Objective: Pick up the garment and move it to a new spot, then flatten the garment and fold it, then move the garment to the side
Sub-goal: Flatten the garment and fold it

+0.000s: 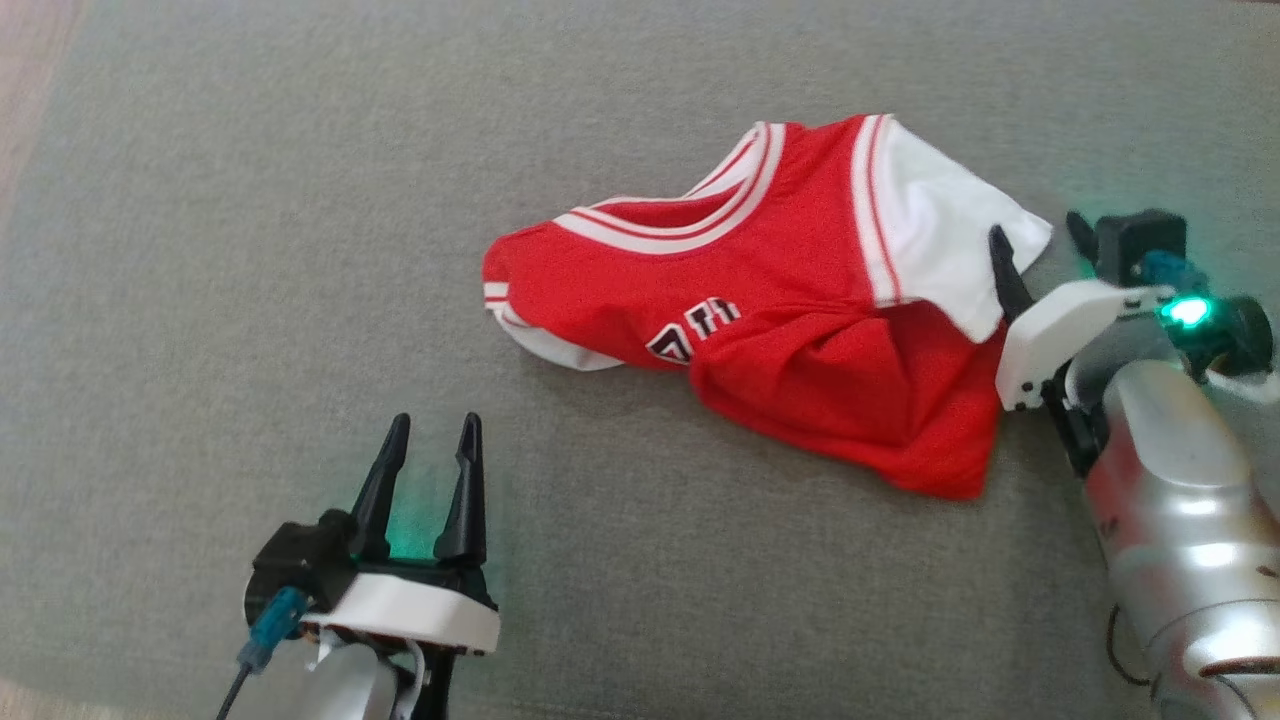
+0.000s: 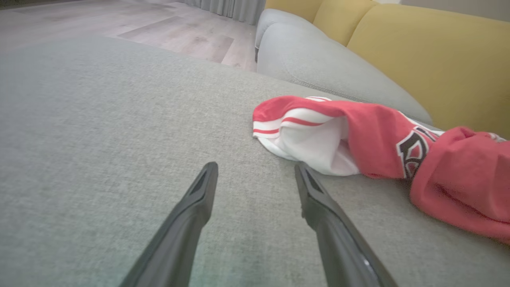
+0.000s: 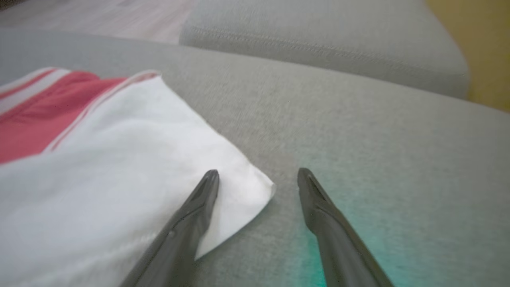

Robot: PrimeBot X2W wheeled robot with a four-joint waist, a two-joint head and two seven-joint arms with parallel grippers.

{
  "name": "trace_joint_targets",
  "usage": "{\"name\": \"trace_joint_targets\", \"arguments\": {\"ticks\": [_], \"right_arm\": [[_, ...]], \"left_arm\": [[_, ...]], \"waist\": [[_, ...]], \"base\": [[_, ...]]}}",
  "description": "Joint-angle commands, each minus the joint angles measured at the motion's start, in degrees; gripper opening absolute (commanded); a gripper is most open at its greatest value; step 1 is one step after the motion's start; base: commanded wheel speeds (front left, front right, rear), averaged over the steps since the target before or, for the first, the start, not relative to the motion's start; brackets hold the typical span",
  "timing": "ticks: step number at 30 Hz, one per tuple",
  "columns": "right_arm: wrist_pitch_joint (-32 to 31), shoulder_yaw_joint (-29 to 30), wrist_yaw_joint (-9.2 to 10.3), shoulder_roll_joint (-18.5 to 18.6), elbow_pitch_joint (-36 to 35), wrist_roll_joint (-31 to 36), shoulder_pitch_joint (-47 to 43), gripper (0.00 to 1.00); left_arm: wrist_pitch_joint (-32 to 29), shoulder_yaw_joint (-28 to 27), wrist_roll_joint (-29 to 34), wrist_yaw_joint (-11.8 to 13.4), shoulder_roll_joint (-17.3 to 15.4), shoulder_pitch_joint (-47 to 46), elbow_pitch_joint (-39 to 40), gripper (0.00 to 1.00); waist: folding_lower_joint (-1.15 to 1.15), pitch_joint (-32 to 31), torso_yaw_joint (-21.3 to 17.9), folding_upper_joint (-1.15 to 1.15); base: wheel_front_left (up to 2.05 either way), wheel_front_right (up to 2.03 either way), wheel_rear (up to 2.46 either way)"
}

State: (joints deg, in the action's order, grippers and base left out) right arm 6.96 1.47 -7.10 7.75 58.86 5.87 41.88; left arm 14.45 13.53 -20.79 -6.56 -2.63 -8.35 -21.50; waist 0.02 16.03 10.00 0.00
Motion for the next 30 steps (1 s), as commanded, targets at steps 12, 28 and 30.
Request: {"name": "trace_joint_targets", "arguments": {"ticks": [12, 28, 30], "right_arm": [[2.8, -1.3, -0.39, -0.9, 7.6, -0.6, 2.7, 0.00], [7.9, -35.8, -0.39, -4.9, -29.5, -51.6, 24.8, 0.00], [8.0, -35.4, -0.39, -4.9, -29.9, -53.6, 29.1, 0.00]], "left_arm": [[0.5, -1.3, -0.5, 0.4, -0.2, -1.2, 1.7, 1.00], [0.5, 1.9, -0.9, 0.0, -0.2, 1.7, -0.3, 1.00], [0.5, 2.6, -1.0, -0.2, -0.2, 2.1, -0.9, 1.00]], "waist": [[-0.02, 0.3, 1.1, 0.00], [-0.02, -6.3, 4.6, 0.00], [-0.02, -7.2, 5.8, 0.00]], "base": [[0.00, 0.00, 0.00], [0.00, 0.00, 0.00], [0.00, 0.00, 0.00]]}}
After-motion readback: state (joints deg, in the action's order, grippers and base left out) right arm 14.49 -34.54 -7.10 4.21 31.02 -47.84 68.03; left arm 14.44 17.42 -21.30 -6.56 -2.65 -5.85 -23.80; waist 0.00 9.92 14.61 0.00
